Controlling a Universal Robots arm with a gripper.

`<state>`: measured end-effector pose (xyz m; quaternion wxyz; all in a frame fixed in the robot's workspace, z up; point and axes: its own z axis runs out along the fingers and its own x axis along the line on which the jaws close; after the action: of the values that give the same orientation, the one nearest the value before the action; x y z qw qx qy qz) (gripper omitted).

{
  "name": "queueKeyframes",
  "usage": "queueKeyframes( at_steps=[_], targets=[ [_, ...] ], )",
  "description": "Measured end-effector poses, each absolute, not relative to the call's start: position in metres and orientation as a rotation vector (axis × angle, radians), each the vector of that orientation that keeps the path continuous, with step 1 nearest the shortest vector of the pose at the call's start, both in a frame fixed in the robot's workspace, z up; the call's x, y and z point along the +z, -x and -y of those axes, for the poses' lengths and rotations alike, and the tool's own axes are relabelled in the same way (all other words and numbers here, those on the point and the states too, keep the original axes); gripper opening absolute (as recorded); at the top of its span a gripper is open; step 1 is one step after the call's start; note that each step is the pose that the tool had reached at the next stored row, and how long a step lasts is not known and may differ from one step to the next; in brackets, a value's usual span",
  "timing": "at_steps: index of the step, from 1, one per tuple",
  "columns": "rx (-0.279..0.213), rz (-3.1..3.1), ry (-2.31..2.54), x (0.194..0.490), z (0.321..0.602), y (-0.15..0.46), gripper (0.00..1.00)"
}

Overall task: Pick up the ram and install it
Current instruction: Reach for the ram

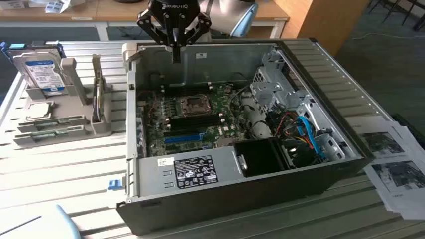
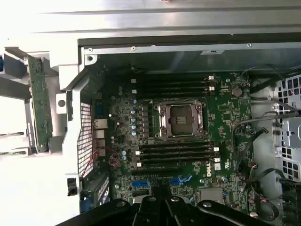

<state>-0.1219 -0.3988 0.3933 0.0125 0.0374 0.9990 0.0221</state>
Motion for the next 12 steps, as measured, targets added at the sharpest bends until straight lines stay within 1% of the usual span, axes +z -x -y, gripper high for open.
queueKeyframes(
  at_steps=[12],
  targets=[
    [0.069, -3.114, -0.117, 0.3933, 0.3988, 0.1231, 0.09]
  ],
)
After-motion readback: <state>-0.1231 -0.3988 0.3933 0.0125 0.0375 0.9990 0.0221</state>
